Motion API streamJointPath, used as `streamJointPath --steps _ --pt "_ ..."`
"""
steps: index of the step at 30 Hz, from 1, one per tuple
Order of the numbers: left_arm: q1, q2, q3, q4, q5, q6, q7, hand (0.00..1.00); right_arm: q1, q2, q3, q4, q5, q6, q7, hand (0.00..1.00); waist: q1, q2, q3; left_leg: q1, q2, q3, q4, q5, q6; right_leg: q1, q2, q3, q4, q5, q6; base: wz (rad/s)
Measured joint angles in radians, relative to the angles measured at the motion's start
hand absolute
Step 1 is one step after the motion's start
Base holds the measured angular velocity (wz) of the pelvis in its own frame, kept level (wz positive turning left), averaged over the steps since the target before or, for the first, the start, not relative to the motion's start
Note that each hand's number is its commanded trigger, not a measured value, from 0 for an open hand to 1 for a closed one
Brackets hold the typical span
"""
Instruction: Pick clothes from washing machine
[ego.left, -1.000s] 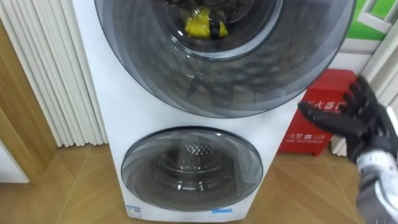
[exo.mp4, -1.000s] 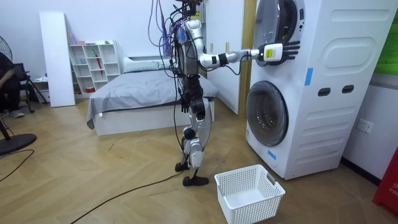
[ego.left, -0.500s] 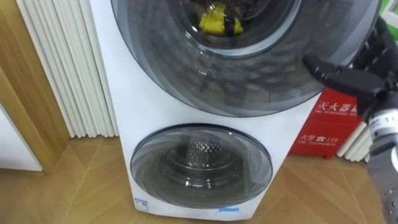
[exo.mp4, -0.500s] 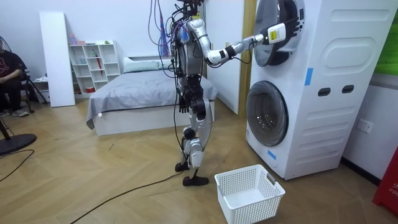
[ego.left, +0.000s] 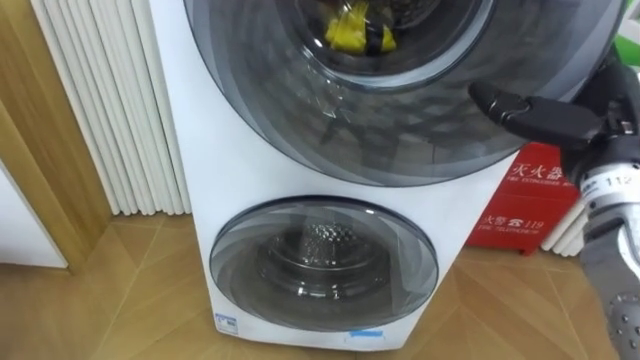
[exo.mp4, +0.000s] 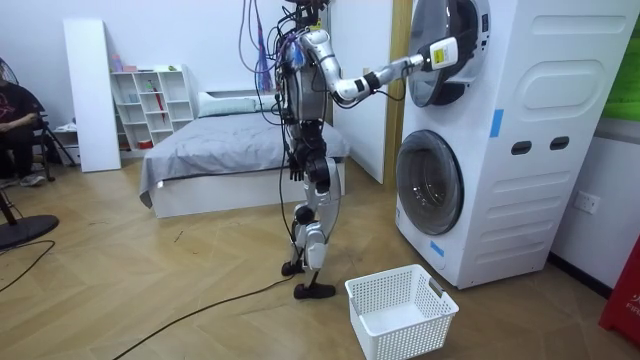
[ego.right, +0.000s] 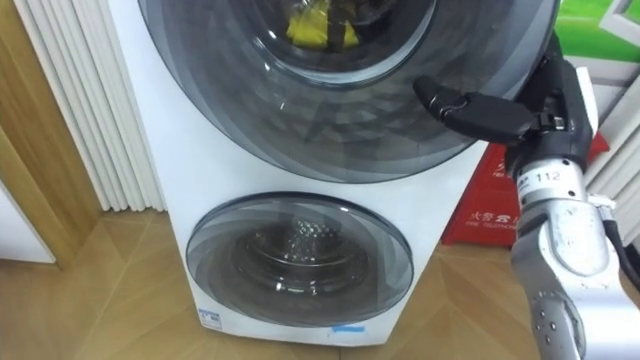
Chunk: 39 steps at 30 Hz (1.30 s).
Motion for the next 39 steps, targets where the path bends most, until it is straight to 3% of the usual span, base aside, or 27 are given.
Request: streamJointPath --steps 6,17,21,27,31,34,36,39 --pt "-0.012 0.0 -0.013 0.0 0.027 0.0 0.0 0.0 -0.009 0.0 0.018 0.0 0.003 0.0 -0.014 0.0 0.001 -0.001 0.0006 -0.001 0.002 -0.002 -0.001 0.001 -0.001 0.001 0.002 0.001 0.0 0.0 -0.001 -0.03" --pt "-0.011 0.009 -0.065 0.013 0.038 0.021 0.001 0.0 -0.01 0.002 0.035 0.003 -0.023 0.0 -0.023 0.0 0.015 -0.015 0.0085 -0.001 0.004 0.0 -0.001 0.001 -0.001 -0.007 0.006 0.013 0.001 0.004 -0.006 -0.05" --pt "-0.011 0.01 -0.07 0.014 0.037 0.02 0.001 0.0 0.002 0.026 0.036 -0.018 -0.038 -0.003 -0.021 0.0 0.015 -0.015 0.0074 -0.003 0.006 0.002 -0.001 0.001 -0.001 -0.011 0.008 0.016 0.005 0.005 -0.008 -0.04" --pt "-0.027 0.012 -0.111 0.057 0.035 0.019 0.001 0.0 0.131 0.055 0.07 -0.154 -0.036 -0.036 0.018 0.0 0.001 -0.006 -0.0044 0.0 0.013 0.013 0.0 0.001 -0.003 -0.01 0.016 0.028 -0.002 0.01 -0.015 -0.07" --pt "-0.06 0.009 -0.113 0.08 0.035 0.014 0.002 0.0 0.244 0.1 0.112 -0.224 -0.032 -0.07 0.074 0.0 -0.011 0.011 -0.0027 0.001 0.015 0.02 0.0 0.004 -0.007 -0.011 0.018 0.03 -0.001 0.012 -0.018 -0.03" --pt "-0.067 0.005 -0.113 0.079 0.034 -0.003 0.002 0.0 0.304 0.101 0.143 -0.225 -0.025 -0.072 0.128 0.0 -0.012 0.027 -0.0005 0.0 0.016 0.029 0.0 0.004 -0.008 -0.015 0.018 0.033 0.001 0.014 -0.021 -0.02" --pt "-0.066 0.0 -0.113 0.078 0.035 -0.006 0.006 0.0 0.351 0.101 0.161 -0.225 -0.026 -0.065 0.17 0.0 -0.01 0.029 -0.0041 0.001 0.015 0.03 0.0 0.004 -0.009 -0.016 0.018 0.038 0.005 0.015 -0.02 0.0" --pt "-0.067 -0.001 -0.127 0.078 0.034 -0.005 0.011 0.0 0.391 0.101 0.189 -0.225 -0.024 -0.049 0.235 0.0 -0.015 0.046 -0.0033 0.001 0.015 0.03 -0.002 0.002 -0.011 -0.018 0.018 0.038 0.01 0.017 -0.018 0.0"
